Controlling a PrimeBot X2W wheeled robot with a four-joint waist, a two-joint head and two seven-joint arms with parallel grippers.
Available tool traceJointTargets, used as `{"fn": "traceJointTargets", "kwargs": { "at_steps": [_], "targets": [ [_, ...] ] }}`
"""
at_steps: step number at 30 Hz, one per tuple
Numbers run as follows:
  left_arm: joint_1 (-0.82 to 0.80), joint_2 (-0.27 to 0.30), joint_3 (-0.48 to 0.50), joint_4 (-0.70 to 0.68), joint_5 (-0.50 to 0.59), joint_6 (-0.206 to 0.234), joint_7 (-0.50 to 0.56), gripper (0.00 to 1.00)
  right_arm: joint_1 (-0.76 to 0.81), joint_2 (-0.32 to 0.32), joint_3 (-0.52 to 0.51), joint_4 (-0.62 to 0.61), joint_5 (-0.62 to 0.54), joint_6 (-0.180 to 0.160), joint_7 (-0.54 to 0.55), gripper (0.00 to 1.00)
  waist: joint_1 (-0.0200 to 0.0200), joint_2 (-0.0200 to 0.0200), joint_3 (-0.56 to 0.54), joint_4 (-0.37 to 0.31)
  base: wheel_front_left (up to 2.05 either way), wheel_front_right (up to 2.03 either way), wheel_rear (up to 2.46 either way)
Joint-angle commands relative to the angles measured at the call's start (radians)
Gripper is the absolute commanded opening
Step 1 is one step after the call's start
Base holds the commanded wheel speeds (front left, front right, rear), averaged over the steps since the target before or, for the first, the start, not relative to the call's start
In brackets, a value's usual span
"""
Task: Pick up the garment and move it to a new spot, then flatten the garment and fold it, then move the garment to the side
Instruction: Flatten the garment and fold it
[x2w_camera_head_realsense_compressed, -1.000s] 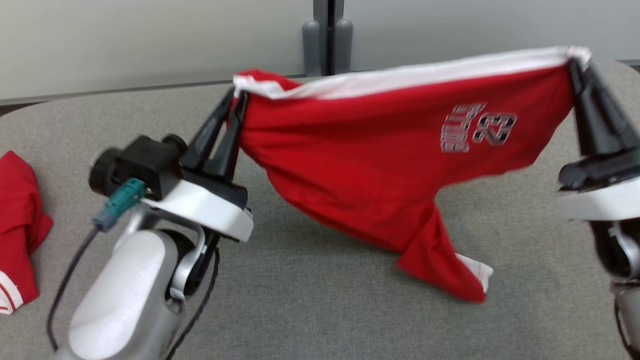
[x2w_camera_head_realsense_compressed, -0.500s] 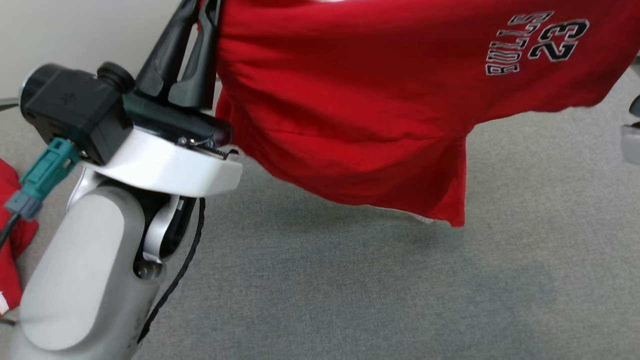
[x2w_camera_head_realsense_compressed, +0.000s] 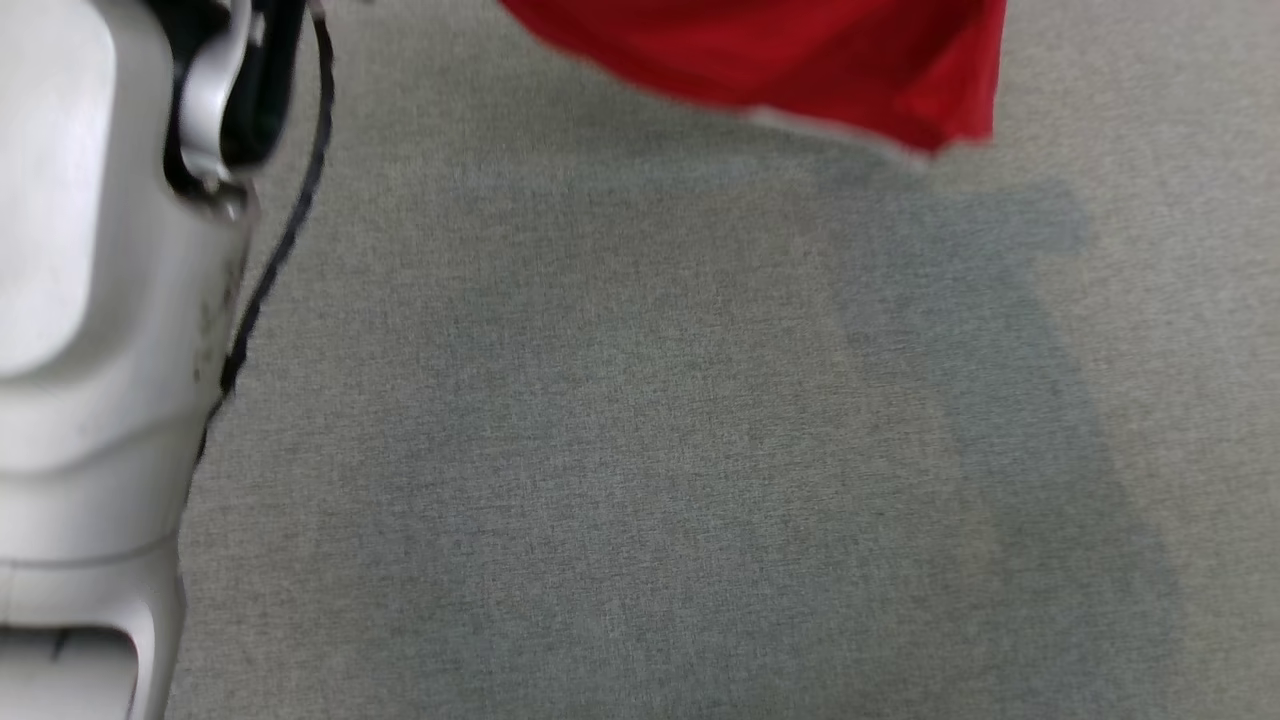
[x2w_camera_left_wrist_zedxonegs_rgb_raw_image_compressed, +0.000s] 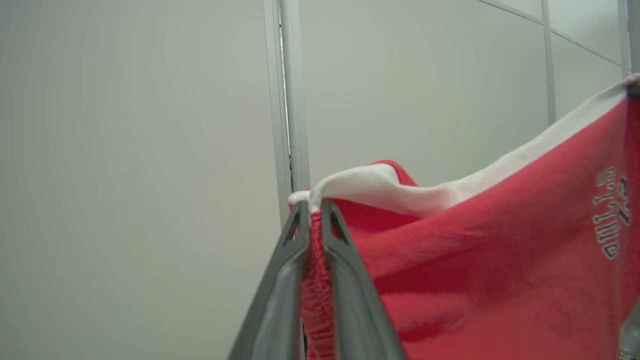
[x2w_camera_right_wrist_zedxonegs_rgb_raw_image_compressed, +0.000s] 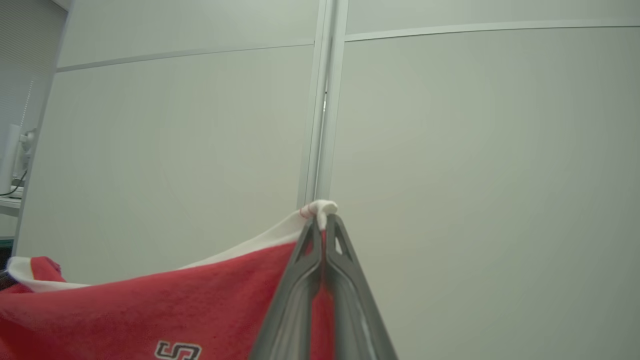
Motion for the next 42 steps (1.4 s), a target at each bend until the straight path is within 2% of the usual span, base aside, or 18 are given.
{"fn": "traceJointTargets", "kwargs": {
  "at_steps": [1, 3, 4, 9, 12, 17, 21, 24, 28, 35, 42],
  "targets": [
    [-0.033, -0.001, 0.005, 0.024, -0.001, -0.010, -0.011, 0.00, -0.030, 0.001, 0.008, 0.024, 0.009, 0.000, -0.011, 0.00, 0.0000, 0.0000, 0.045, 0.008, 0.00, 0.00, 0.00],
    [-0.101, -0.014, 0.008, 0.119, 0.005, -0.021, -0.045, 0.00, -0.110, 0.010, 0.044, 0.105, 0.020, 0.000, -0.039, 0.00, 0.0000, 0.0000, 0.060, 0.009, 0.00, 0.00, 0.00],
    [-0.153, -0.025, 0.006, 0.222, 0.008, -0.034, -0.080, 0.00, -0.174, 0.023, 0.086, 0.197, 0.030, 0.000, -0.067, 0.00, 0.0000, 0.0000, 0.067, 0.008, 0.00, 0.00, 0.00],
    [-0.216, -0.058, -0.002, 0.503, -0.001, -0.068, -0.157, 0.00, -0.260, 0.064, 0.215, 0.436, 0.077, 0.000, -0.130, 0.00, 0.0000, 0.0000, 0.077, -0.004, 0.00, 0.00, 0.00],
    [-0.190, -0.071, 0.004, 0.672, -0.019, -0.079, -0.183, 0.00, -0.212, 0.119, 0.314, 0.577, 0.118, 0.000, -0.158, 0.00, 0.0000, 0.0000, 0.080, -0.021, 0.00, 0.00, 0.00],
    [-0.115, -0.102, 0.027, 0.886, -0.069, -0.104, -0.214, 0.00, -0.106, 0.194, 0.422, 0.761, 0.217, 0.000, -0.195, 0.00, 0.0000, 0.0000, 0.077, -0.034, 0.00, 0.00, 0.00],
    [-0.030, -0.122, 0.046, 0.985, -0.101, -0.123, -0.226, 0.00, 0.013, 0.223, 0.485, 0.820, 0.299, 0.000, -0.224, 0.00, 0.0000, 0.0000, 0.070, -0.028, 0.00, 0.00, 0.00],
    [0.040, -0.132, 0.066, 0.958, -0.102, -0.132, -0.228, 0.00, 0.108, 0.217, 0.512, 0.812, 0.343, 0.000, -0.236, 0.00, 0.0000, 0.0000, 0.055, -0.021, 0.00, 0.00, 0.00],
    [0.190, -0.123, 0.107, 0.839, -0.062, -0.137, -0.228, 0.00, 0.257, 0.188, 0.476, 0.700, 0.346, 0.000, -0.239, 0.00, 0.0000, 0.0000, 0.011, -0.024, 0.00, 0.00, 0.00],
    [0.519, -0.124, 0.181, 0.540, 0.031, -0.143, -0.228, 0.00, 0.583, 0.141, 0.359, 0.449, 0.245, 0.000, -0.238, 0.00, 0.0000, 0.0000, -0.094, -0.030, 0.00, 0.00, 0.00],
    [0.838, -0.140, 0.215, 0.270, 0.081, -0.140, -0.228, 0.00, 0.907, 0.134, 0.227, 0.244, 0.151, 0.000, -0.238, 0.00, 0.0000, 0.0000, -0.201, -0.027, 0.00, 0.00, 0.00]
  ]
}}
